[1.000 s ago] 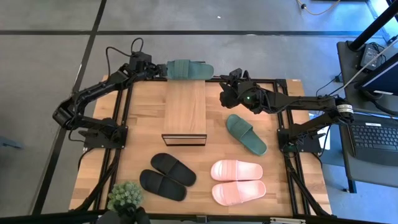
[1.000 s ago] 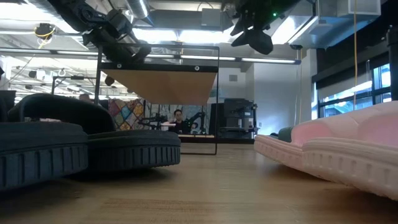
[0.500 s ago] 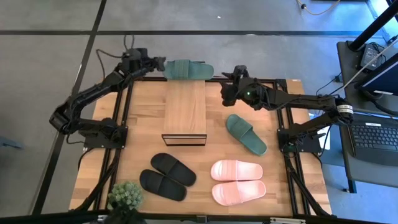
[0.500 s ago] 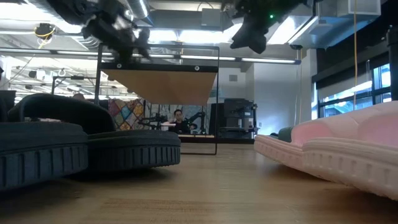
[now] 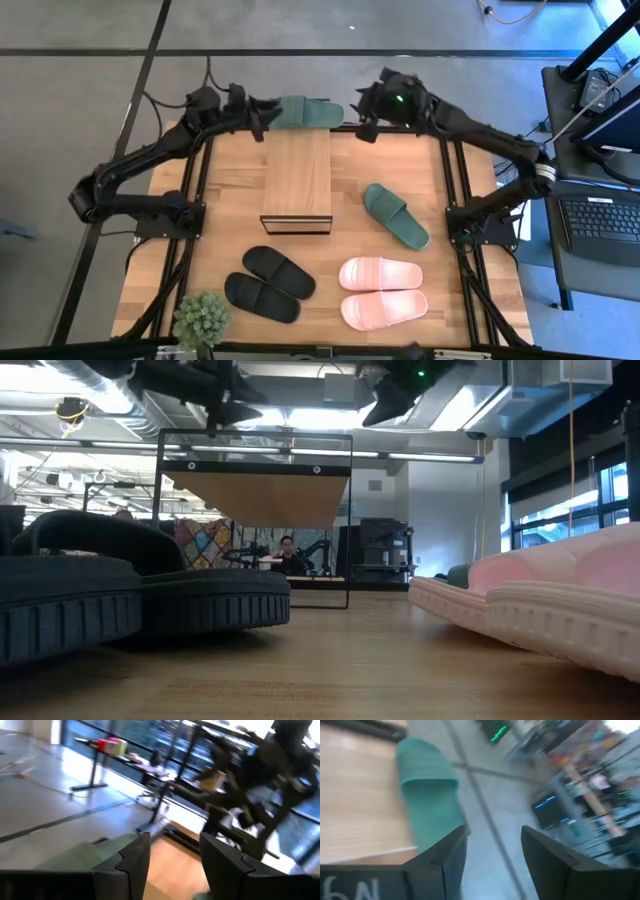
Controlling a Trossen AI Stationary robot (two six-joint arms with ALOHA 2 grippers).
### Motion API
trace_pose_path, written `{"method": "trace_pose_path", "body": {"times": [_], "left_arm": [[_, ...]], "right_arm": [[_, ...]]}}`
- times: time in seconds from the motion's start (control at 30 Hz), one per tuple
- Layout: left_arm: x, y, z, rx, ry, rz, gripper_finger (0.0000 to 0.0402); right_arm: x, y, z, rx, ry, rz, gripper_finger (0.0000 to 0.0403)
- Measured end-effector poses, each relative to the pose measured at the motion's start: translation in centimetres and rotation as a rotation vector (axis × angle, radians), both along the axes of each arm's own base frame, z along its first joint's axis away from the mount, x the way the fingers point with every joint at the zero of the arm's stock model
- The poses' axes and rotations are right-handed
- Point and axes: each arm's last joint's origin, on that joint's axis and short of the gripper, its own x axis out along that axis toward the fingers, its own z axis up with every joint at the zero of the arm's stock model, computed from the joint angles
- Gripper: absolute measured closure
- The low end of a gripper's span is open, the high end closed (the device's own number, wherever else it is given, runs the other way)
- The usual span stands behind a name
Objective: Pick and place slides into the shelf
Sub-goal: Put the right green slipper on the shelf
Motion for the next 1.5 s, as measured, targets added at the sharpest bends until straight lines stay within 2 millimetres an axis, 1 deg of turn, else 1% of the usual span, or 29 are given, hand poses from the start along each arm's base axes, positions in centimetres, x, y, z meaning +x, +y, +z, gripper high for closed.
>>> {"method": "trace_pose_path", "body": {"times": [0.1, 0.23, 0.33, 0.43, 0.6, 0.77, 0.87, 1.0, 1.23, 1.3, 1.33, 1.5], "left_arm": [[0.9, -1.0, 0.0, 0.048, 0.024, -0.06, 0.024], [1.8, -2.3, 0.0, 0.104, 0.047, -0.125, 0.024], [2.2, -2.9, 0.0, 0.111, 0.05, -0.127, 0.024], [2.3, -3.0, -0.1, 0.108, 0.057, -0.11, 0.024], [2.3, -3.0, -0.4, 0.122, 0.092, -0.115, 0.024], [2.3, -3.0, -0.5, 0.111, 0.096, -0.114, 0.024], [2.3, -3.0, -0.5, 0.11, 0.098, -0.114, 0.024], [2.3, -3.0, -0.6, 0.104, 0.104, -0.115, 0.024], [2.3, -3.0, -0.6, 0.103, 0.104, -0.115, 0.024], [2.3, -3.0, -0.6, 0.103, 0.104, -0.115, 0.024], [2.3, -3.0, -0.6, 0.103, 0.104, -0.115, 0.024], [2.3, -3.0, -0.6, 0.103, 0.104, -0.115, 0.024]], "right_arm": [[1.6, -1.7, 0.5, 0.072, 0.088, 0.01, 0.0214], [4.3, -4.9, -0.1, 0.116, 0.164, -0.025, 0.0214], [6.1, -7.4, -0.4, 0.098, 0.176, -0.04, 0.0214], [7.2, -9.5, -0.9, 0.071, 0.199, -0.045, 0.0214], [8.4, -12.0, -2.3, 0.089, 0.24, -0.051, 0.0214], [9.6, -13.2, -4.1, 0.138, 0.244, -0.009, 0.0214], [10.0, -13.5, -4.9, 0.146, 0.252, -0.006, 0.0214], [10.3, -13.6, -5.3, 0.172, 0.228, 0.027, 0.0214], [10.8, -13.8, -4.6, 0.138, 0.153, 0.046, 0.0214], [11.0, -13.9, -4.8, 0.139, 0.138, 0.051, 0.0214], [11.0, -14.0, -4.9, 0.152, 0.126, 0.057, 0.0214], [11.5, -14.6, -6.8, 0.191, 0.157, 0.065, 0.0214]]}}
